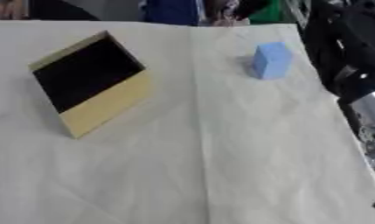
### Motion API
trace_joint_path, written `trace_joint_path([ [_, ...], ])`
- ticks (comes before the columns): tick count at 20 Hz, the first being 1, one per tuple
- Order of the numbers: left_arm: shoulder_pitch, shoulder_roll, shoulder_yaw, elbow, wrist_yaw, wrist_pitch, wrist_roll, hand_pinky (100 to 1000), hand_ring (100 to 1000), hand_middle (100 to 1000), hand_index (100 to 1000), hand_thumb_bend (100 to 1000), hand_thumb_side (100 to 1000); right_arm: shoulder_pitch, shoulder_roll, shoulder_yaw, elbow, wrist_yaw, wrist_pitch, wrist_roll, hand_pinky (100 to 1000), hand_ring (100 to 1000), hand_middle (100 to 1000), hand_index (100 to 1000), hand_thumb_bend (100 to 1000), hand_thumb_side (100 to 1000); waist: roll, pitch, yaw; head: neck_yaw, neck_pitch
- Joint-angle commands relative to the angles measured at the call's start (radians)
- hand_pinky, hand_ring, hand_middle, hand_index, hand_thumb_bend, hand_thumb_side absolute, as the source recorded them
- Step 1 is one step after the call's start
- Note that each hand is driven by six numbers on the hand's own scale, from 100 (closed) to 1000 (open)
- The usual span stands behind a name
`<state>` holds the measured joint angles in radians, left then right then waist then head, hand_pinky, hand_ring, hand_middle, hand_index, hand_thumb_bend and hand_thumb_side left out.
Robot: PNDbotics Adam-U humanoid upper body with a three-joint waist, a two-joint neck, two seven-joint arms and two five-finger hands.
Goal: Pick up objects on the table and place them in the box.
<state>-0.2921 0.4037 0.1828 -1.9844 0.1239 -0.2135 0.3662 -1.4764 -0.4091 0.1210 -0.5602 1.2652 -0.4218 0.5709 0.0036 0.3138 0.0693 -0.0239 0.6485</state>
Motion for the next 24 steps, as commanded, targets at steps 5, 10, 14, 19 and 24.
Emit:
trace_joint_path([
  [5, -0.011, 0.019, 0.005, -0.016, -0.001, 0.0, -0.004, 668, 594, 613, 874, 100, 936, -0.031, -0.012, -0.018, -0.011, -0.033, 0.015, 0.164, 1000, 1000, 1000, 1000, 372, 762, 0.004, -0.026, 0.002, 0.001, -0.01],
  [10, -0.011, 0.019, 0.004, -0.016, -0.001, 0.001, -0.005, 667, 595, 613, 874, 100, 935, -0.031, -0.019, -0.015, -0.037, -0.015, 0.033, 0.279, 1000, 1000, 1000, 1000, 487, 814, 0.004, -0.028, 0.001, 0.002, -0.01],
  [14, -0.011, 0.019, 0.005, -0.016, -0.001, 0.0, -0.006, 667, 594, 612, 874, 100, 933, -0.027, -0.025, -0.011, -0.055, 0.041, 0.033, 0.329, 1000, 1000, 1000, 1000, 582, 824, 0.004, -0.028, 0.001, 0.003, -0.012],
  [19, -0.012, 0.019, 0.005, -0.016, -0.002, -0.001, -0.007, 668, 594, 612, 873, 100, 931, -0.016, -0.033, -0.024, -0.028, 0.054, 0.03, 0.336, 1000, 1000, 1000, 1000, 478, 686, 0.005, -0.028, 0.001, 0.006, -0.011],
  [24, -0.012, 0.019, 0.005, -0.016, -0.003, 0.0, -0.011, 668, 595, 612, 873, 100, 930, -0.011, -0.039, -0.029, 0.006, 0.024, 0.051, 0.336, 1000, 1000, 1000, 1000, 438, 639, 0.006, -0.028, 0.001, 0.007, -0.011],
])
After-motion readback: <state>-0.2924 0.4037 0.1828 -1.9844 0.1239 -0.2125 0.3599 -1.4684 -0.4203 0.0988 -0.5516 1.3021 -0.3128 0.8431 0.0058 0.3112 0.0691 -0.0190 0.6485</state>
